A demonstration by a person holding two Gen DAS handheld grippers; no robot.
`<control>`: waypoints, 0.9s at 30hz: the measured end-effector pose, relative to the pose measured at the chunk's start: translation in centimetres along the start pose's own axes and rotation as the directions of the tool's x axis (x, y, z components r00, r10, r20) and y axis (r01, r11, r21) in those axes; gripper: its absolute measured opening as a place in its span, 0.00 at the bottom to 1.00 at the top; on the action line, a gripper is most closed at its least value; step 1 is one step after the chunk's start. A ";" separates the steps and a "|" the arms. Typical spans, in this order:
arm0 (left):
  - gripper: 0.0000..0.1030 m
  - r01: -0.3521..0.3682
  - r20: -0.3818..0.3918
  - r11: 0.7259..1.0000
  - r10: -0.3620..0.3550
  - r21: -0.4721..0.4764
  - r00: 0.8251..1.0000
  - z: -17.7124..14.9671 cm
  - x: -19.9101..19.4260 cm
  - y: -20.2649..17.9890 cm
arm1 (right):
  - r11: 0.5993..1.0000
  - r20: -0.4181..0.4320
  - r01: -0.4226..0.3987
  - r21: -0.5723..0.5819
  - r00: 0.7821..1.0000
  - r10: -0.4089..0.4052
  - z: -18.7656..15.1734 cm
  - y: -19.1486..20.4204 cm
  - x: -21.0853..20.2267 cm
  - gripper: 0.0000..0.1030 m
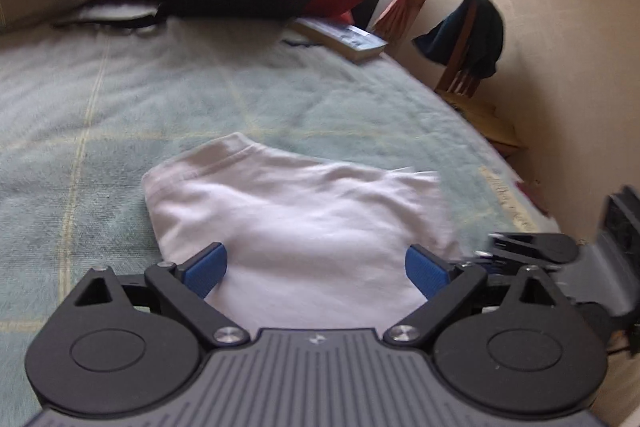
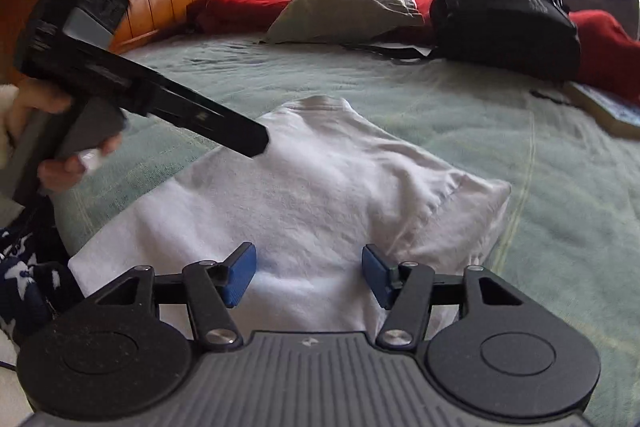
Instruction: Fold clothes
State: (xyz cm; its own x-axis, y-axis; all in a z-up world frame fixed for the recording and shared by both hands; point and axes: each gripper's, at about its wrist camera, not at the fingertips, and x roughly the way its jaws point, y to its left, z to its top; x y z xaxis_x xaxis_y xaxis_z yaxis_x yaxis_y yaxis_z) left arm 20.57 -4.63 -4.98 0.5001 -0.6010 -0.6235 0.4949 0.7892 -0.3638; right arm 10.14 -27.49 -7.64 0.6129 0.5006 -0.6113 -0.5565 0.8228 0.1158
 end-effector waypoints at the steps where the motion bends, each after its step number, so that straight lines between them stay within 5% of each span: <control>1: 0.93 -0.021 0.008 1.000 0.021 -0.007 1.000 0.3 0.4 0.6 | 1.000 0.002 -0.009 0.020 1.000 0.009 -0.2 -0.4 -0.2 0.63; 4: 0.92 -0.119 0.013 0.991 0.120 -0.059 0.993 1.7 0.9 1.8 | 0.998 0.004 -0.020 0.052 1.000 0.020 -0.4 -1.1 -0.7 0.62; 13: 0.94 -0.115 0.059 0.993 0.116 -0.024 0.992 0.5 -4.0 -1.2 | 1.000 0.084 -0.001 -0.007 0.996 0.001 3.6 -1.6 -1.5 0.65; 20: 0.94 -0.217 0.006 0.975 0.217 0.043 0.976 -2.2 -5.4 -4.2 | 0.995 -0.009 0.085 0.061 0.996 -0.085 3.3 -5.4 1.6 0.67; 24: 0.94 -0.296 0.020 0.951 0.296 0.090 0.955 -3.4 -6.5 -5.4 | 0.992 0.026 0.124 0.010 0.992 -0.124 3.7 -3.2 -2.1 0.70; 27: 0.94 -0.314 0.033 0.945 0.312 0.097 0.950 -4.1 -7.0 -6.2 | 0.996 0.030 0.062 -0.066 0.998 -0.060 3.0 -0.1 -3.5 0.79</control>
State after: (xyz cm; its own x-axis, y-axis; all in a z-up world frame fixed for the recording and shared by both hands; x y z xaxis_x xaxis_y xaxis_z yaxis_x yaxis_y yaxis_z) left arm 11.10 -4.78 -1.16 0.6528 -0.3288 -0.6824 0.3797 0.9216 -0.0809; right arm 9.76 -28.56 -3.17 0.6620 0.4579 -0.5933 -0.5533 0.8326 0.0252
